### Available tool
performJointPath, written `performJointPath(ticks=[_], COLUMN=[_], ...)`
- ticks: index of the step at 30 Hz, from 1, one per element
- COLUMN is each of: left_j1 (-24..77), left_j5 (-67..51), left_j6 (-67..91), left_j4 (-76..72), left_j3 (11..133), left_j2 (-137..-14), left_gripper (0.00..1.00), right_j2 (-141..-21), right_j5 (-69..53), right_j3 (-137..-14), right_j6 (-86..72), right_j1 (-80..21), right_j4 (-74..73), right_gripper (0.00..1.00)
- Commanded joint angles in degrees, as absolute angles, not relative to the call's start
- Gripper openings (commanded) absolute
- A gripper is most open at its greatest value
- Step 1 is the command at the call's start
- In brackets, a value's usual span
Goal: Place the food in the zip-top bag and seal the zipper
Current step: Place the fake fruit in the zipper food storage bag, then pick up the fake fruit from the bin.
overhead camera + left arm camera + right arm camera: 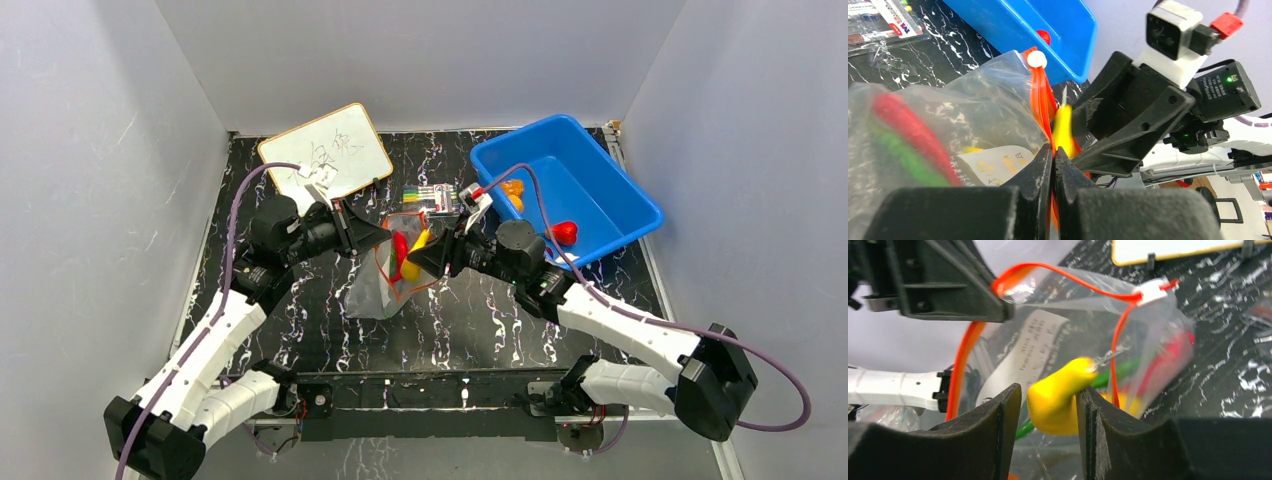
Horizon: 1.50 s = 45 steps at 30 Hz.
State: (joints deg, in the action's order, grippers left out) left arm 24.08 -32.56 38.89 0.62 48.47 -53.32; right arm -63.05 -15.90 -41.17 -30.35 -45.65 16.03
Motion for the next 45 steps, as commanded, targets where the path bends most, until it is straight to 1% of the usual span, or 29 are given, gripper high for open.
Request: performJointPath(ticks=[1, 3, 7, 9, 13, 16, 18, 25, 29, 32, 35, 38, 45], left_j1=[23.99, 23.99, 23.99, 24.01, 23.99, 23.99, 24.00, 24.00, 23.99, 24.08, 24.10, 24.08, 24.08], left_j5=[-34.75, -35.04, -35.09, -35.24, -34.60, -32.70, -31.19, -25.66, -22.71, -22.15, -21.77, -22.42, -25.14], left_j6=[37.85, 37.27, 36.35, 35.76, 33.49, 30.46, 27.99, 17.04, 12.21, 8.01, 4.64, 3.30, 2.59], left_j4=[-3.53, -3.65, -3.64, -3.84, -2.08, -0.32, 0.74, 6.90, 7.70, 6.64, 6.06, 5.80, 6.70], left_j3=[47.66, 47.88, 47.82, 47.46, 48.02, 47.73, 46.86, 46.38, 46.87, 48.70, 49.40, 47.75, 42.29], left_j2=[-53.38, -53.71, -54.21, -54.21, -54.53, -54.11, -53.67, -53.30, -53.24, -53.09, -52.20, -50.82, -48.05], left_gripper=[0.00, 0.00, 0.00, 0.00, 0.00, 0.00, 0.00, 0.00, 0.00, 0.00, 0.00, 0.00, 0.00], right_j2=[-64.94, -65.56, -65.76, -65.90, -66.06, -66.17, -66.25, -68.62, -70.14, -70.50, -70.91, -72.68, -75.60], right_j5=[-11.63, -10.27, -8.66, -7.89, -8.21, -3.32, -0.01, 3.45, 6.31, 10.42, 10.57, 8.85, 12.95], right_j3=[-45.58, -47.67, -53.01, -55.51, -59.75, -61.35, -61.39, -68.23, -73.23, -76.09, -77.53, -79.78, -82.30], right_j6=[-31.85, -31.25, -29.22, -28.74, -28.41, -29.08, -27.40, -21.32, -19.20, -18.34, -16.84, -15.58, -11.85], right_j1=[-45.79, -45.79, -45.79, -45.79, -45.79, -45.79, -45.70, -45.48, -44.71, -42.29, -37.49, -31.48, -22.66], right_j4=[9.84, 6.08, -1.50, -5.21, -9.60, -12.32, -13.80, -22.32, -27.40, -31.25, -33.65, -37.40, -40.19], right_gripper=[0.44, 0.47, 0.56, 0.58, 0.58, 0.58, 0.56, 0.54, 0.54, 0.54, 0.54, 0.54, 0.53])
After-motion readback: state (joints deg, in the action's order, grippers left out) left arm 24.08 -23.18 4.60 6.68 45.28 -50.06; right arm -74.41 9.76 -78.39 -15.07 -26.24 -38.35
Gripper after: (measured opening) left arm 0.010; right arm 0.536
